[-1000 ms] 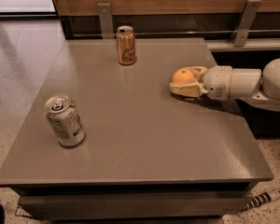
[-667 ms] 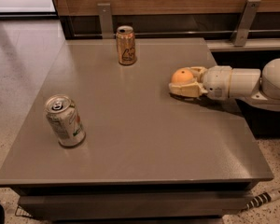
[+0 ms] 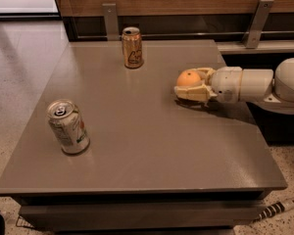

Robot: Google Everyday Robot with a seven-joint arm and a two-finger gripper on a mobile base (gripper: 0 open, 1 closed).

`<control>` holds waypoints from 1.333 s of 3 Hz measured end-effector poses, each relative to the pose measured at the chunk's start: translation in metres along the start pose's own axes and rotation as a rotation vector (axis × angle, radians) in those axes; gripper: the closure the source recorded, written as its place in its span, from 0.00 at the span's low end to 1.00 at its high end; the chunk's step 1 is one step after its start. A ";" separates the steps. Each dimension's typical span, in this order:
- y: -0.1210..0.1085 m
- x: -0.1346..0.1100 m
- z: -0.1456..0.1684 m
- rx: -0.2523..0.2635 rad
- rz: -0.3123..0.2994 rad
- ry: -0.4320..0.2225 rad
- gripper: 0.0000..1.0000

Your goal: Move orange near 7up can

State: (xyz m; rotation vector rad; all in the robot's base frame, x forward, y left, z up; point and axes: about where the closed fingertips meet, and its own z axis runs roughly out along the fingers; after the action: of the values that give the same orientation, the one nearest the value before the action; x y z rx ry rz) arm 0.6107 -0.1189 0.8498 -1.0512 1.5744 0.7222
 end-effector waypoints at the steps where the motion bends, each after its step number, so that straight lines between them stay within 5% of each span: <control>1: 0.027 -0.018 0.004 -0.029 -0.012 -0.015 1.00; 4: 0.169 -0.030 0.047 -0.101 0.055 -0.027 1.00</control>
Offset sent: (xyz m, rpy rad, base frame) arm -0.1043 0.0854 0.0243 0.0331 0.0331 0.0902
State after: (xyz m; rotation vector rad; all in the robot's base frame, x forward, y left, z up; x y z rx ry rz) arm 0.4806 0.0016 0.8555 -1.0709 1.5622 0.8579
